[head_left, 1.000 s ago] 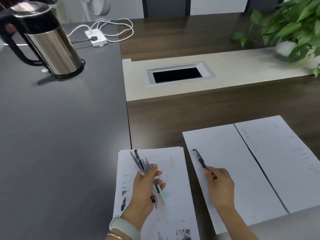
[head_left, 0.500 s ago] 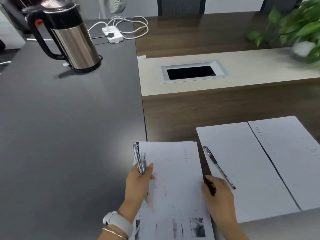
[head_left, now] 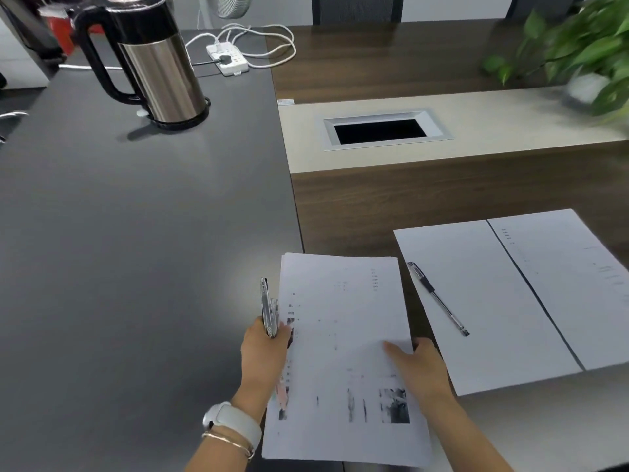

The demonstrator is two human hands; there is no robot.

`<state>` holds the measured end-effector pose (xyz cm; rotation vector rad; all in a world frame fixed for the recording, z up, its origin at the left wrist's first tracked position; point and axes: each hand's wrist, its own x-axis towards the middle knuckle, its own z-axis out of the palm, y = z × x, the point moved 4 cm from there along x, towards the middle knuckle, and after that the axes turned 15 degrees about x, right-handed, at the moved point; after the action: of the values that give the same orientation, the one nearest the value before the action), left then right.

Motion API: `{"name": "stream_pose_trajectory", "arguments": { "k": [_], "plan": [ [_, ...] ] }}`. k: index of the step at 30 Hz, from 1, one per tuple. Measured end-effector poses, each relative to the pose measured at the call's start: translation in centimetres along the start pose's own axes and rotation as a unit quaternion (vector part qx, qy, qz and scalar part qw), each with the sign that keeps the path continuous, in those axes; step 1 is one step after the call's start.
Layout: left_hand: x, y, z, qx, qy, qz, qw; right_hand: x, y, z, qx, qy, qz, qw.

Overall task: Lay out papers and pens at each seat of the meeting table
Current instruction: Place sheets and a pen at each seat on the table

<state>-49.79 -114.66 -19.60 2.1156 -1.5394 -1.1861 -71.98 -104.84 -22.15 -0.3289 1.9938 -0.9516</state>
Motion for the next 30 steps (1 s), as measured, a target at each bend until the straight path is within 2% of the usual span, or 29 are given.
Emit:
{"name": "stream_pose_trajectory", "arguments": {
  "k": [5,7,15,21,25,30],
  "plan": [
    [-0.1,-0.2,-0.1,-0.012,-0.015,-0.001,1.0,-1.0,-0.5,0.7,0.02,-0.023,-0.031,0.999],
    [-0.1,-0.2,-0.2,-0.013,-0.021,0.003,1.0,-1.6,-0.3,0.5,0.063,-0.034,-0.035,0.997],
    [0.0,-0.5,-0.7,0.01,-0.02,0.035,0.999,-3.8,-0.7,-0.2,0.144,-0.026,-0.072,0.987],
    [-0.2,-1.5,-1.0,0.009,-0.035,0.039,0.999,-5.2,-0.7,0.2,0.093,0.002,-0.091,0.992],
    [-0.2,-2.2,-1.0,0.004,-0.044,0.028,0.999,-6.1,-0.8,0.3,0.128,-0.015,-0.084,0.988],
    [-1.5,-1.8,-2.1,-0.062,-0.066,0.044,0.995,-8.1,-1.7,-1.8,0.196,-0.043,-0.125,0.972]
  ]
}}
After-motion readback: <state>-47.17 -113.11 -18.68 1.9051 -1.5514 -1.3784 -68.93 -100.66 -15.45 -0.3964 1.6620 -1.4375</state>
